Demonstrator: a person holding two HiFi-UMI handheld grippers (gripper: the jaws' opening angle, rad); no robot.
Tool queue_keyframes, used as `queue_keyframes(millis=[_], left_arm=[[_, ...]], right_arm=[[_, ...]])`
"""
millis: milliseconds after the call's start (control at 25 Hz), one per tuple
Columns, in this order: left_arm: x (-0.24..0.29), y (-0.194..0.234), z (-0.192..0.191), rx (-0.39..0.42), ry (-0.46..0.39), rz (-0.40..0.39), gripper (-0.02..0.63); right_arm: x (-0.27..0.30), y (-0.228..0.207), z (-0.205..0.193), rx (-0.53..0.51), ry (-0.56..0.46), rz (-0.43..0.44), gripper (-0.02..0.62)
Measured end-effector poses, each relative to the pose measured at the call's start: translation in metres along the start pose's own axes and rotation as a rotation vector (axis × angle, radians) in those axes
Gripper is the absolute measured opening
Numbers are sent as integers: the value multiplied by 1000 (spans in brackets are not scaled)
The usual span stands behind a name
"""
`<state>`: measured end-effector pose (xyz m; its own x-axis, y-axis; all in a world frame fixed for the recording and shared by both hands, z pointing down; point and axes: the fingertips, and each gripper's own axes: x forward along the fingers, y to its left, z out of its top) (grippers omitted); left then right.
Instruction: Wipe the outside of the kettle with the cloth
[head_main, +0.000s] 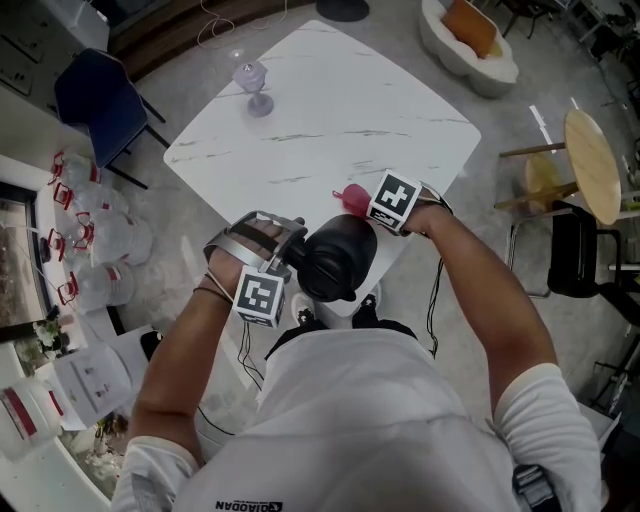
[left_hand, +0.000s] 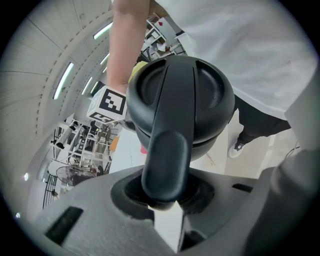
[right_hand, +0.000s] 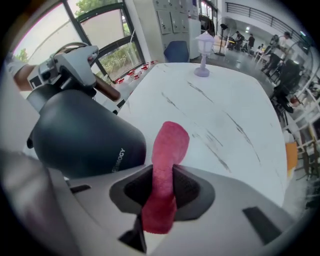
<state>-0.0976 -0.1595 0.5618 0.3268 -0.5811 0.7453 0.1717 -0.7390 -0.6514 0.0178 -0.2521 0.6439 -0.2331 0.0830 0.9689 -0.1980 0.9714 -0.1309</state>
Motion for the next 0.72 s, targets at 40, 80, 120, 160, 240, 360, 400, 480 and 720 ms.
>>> queue_keyframes(millis=[40,80,120,160,240,360,400,480,720], left_arm=[[1,-2,0,-22,-4,-18,91],[3,-5,0,-50,-10,-43,91],[5,-8,-1,-79,-14,-69,91],[6,-10,-3,-107,-10,-90,91],[9,-9,-8,-171,3,-125,91],[10,-3,-13,-287,29,-174,91],[11,-2,-14,-321,37,-191,91],[16,-1,-17,-378,48,-223,92],[26,0,-21,-537,79,-313,94]], right_arm=[[-3,-2,-1,32,-27,-12,106],[-7,-4,-3,70,-61,-25,106],[-12,-6,-5,113,-100,-36,106],[-17,-8,-7,158,-141,-45,106],[-27,-9,-14,244,-217,-63,106],[-41,-10,-30,349,-311,-94,106],[-46,-8,-36,386,-345,-100,106],[-57,-4,-44,464,-427,-101,106],[-85,19,-52,592,-634,-88,106]])
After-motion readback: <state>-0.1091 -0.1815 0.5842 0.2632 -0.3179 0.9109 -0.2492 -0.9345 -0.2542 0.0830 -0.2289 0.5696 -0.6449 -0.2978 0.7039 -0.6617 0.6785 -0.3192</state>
